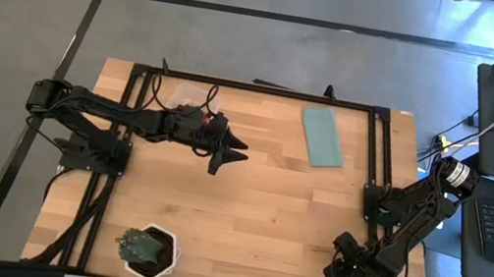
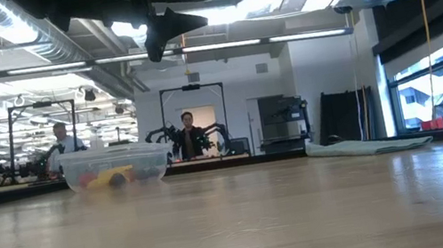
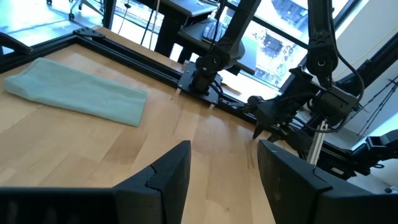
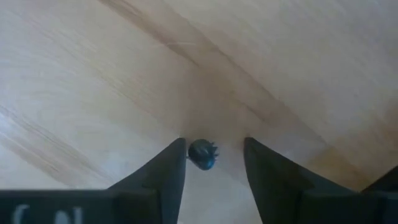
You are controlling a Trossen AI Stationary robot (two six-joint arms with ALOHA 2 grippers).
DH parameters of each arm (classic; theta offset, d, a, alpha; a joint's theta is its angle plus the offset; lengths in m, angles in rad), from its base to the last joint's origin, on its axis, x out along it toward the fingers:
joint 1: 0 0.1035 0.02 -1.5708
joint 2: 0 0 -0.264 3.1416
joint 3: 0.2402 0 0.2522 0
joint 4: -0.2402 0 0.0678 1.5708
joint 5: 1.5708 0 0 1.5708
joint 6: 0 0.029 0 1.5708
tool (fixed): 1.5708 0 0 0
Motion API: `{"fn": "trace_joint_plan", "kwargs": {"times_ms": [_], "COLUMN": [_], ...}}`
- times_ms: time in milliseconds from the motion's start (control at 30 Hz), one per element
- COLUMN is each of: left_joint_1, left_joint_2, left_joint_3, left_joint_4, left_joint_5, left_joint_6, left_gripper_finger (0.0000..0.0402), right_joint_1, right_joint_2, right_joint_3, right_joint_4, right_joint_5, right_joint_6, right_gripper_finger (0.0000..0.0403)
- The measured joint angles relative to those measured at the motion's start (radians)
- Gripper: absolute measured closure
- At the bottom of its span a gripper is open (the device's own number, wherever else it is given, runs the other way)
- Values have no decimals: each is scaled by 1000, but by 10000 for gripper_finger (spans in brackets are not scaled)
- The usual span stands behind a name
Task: Pick and placing Produce into tupperware
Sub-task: Put the blueberry into the transparent bin
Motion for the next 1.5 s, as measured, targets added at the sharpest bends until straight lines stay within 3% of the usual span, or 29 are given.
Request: {"fn": "trace_joint_plan", "kwargs": {"times_ms": [1100, 1500], "left_joint_1": [0, 0], "left_joint_2": [0, 0], "left_joint_3": [0, 0], "left_joint_4": [0, 0], "left_joint_5": [0, 0], "left_joint_6": [0, 0], "left_gripper_finger": [225, 225], "right_joint_1": [-42, -42], "right_joint_2": [1, 1], "right_joint_3": [-1, -2], "right_joint_4": [-4, -1], "right_joint_5": [-32, -36], "right_joint_6": [-3, -13], "right_gripper_finger": [247, 322]}}
